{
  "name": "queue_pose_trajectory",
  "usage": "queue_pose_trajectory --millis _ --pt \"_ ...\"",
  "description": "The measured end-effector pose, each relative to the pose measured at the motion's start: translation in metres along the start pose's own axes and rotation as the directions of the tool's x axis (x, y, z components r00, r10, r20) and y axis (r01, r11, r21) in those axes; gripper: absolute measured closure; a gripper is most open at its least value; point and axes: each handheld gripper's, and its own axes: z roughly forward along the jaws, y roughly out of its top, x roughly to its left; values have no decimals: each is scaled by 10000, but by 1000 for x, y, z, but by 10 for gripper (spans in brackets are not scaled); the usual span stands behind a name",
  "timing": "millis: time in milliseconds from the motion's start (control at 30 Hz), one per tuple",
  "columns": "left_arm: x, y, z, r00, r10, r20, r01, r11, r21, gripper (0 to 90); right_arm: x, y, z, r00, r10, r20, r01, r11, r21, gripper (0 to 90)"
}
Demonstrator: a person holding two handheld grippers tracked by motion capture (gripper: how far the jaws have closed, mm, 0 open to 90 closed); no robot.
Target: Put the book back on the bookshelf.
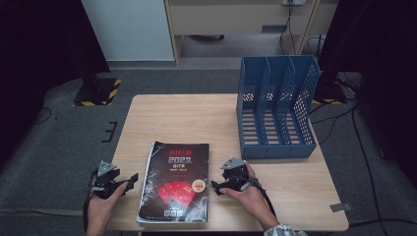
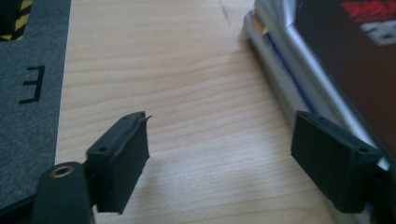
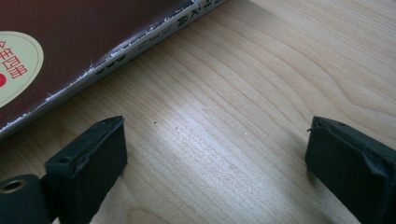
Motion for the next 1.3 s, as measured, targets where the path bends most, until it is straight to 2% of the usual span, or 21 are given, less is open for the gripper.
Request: queue_pose_trajectory --millis 33,200,300,367,467,567,600,633,667,700,867,900,933,967,1033,1067,1100,1200,1233,1267,1300 --pt "-2 2 -2 9999 39 108 -37 9999 -155 262 -1 0 0 10000 -17 -2 17 10000 -27 77" --pt "-15 8 -12 9982 253 549 -221 9981 -581 387 -2 3 -7 10000 -31 28 32 9993 -385 232" --pt "-26 11 -19 9959 620 654 -567 9952 -799 449 -2 11 -16 9991 126 -394 -165 9949 -997 302" --pt "-31 10 -21 9940 761 790 -698 9944 -790 508 0 13 -22 9970 -39 -776 -74 9894 -1447 354" --pt "-36 8 -21 9930 775 892 -718 9953 -651 524 3 13 -22 9949 -41 -1007 -112 9884 -1512 361" --pt "-47 5 -22 9910 979 908 -936 9943 -509 524 9 14 -21 9882 96 -1529 -343 9865 -1600 350" --pt "-50 5 -22 9903 1034 927 -990 9938 -509 524 10 14 -21 9853 135 -1705 -415 9860 -1618 336" --pt "-54 3 -20 9884 1204 929 -1176 9925 -348 524 11 15 -20 9774 256 -2096 -617 9839 -1675 314" --pt "-54 3 -20 9884 1204 929 -1176 9925 -348 523 11 15 -20 9774 256 -2096 -617 9839 -1675 314" --pt "-57 3 -17 9863 1421 843 -1411 9898 -178 523 12 15 -19 9697 380 -2412 -797 9830 -1655 273" --pt "-54 3 -13 9879 1205 971 -1208 9927 -35 533 11 13 -11 9567 641 -2840 -1059 9853 -1342 234" --pt "-55 3 -13 9873 1200 1039 -1211 9926 37 533 11 13 -11 9567 641 -2840 -1059 9853 -1342 234" --pt "-56 2 -12 9863 1239 1090 -1256 9920 87 536 11 13 -9 9528 727 -2947 -1151 9849 -1291 228" --pt "-58 2 -10 9852 1313 1100 -1335 9910 129 535 10 13 -5 9446 930 -3147 -1344 9845 -1124 219" --pt "-59 1 -9 9842 1361 1129 -1393 9900 208 534 10 13 -3 9417 939 -3231 -1352 9849 -1077 216" --pt "-59 0 -8 9825 1482 1129 -1530 9876 351 534 10 13 -1 9348 1064 -3390 -1479 9840 -990 217" --pt "-59 -1 -8 9832 1391 1181 -1431 9894 261 530 11 15 2 9281 1118 -3552 -1542 9836 -933 218" --pt "-59 -3 -9 9833 1331 1241 -1369 9903 229 530 14 16 4 9224 1084 -3708 -1538 9835 -950 229" --pt "-58 -4 -9 9840 1261 1261 -1300 9912 234 530 19 17 5 9140 931 -3950 -1415 9854 -951 236" --pt "-58 -4 -9 9840 1261 1261 -1300 9912 234 530 19 17 5 9140 931 -3950 -1415 9854 -951 236" --pt "-59 -5 -9 9845 1230 1248 -1265 9918 200 530 22 19 5 9250 713 -3733 -1180 9876 -1038 234"
